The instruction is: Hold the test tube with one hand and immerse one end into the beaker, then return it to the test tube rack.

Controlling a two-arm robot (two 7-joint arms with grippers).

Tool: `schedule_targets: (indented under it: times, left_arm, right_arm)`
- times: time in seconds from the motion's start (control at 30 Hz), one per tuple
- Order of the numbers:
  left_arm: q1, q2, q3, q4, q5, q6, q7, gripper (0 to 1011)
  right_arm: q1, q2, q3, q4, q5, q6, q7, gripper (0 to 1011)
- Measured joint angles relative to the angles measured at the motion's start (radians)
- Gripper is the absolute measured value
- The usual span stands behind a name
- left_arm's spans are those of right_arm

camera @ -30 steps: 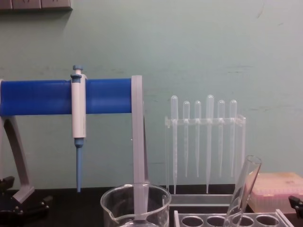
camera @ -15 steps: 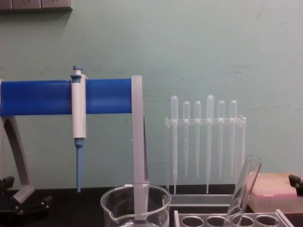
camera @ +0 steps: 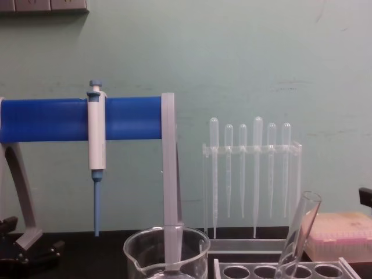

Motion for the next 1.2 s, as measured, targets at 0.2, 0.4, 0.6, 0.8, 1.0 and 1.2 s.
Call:
schedule_targets:
  times: [0.2,0.4,0.6,0.8,1.0,1.2]
  left_arm:
    - [0.0,0.0,0.0,0.0,0.0,0.0,0.0,1000]
    - [0.0,0.0,0.0,0.0,0.0,0.0,0.0,1000]
    - [0.0,0.0,0.0,0.0,0.0,0.0,0.0,1000]
    - [0.0,0.0,0.0,0.0,0.0,0.0,0.0,1000]
    - [0.0,0.0,0.0,0.0,0.0,0.0,0.0,1000]
    - [0.0,0.0,0.0,0.0,0.0,0.0,0.0,1000]
  right_arm:
    - [-0.049,0.056,0.032,-0.031,0.095,0.018,0.14,1003]
    - [-0.074,0.102,0.036,-0.027,0.175,0.01,0.323,1003]
    - [-0.07,0.117,0.015,-0.005,0.207,-0.008,0.473,1003]
    - [-0.038,0.086,-0.005,0.026,0.236,-0.021,0.571,1003]
    - [0.001,0.053,-0.018,0.061,0.282,-0.017,0.627,1002]
    - [0.051,0.029,-0.046,0.094,0.295,0.0,0.651,1003]
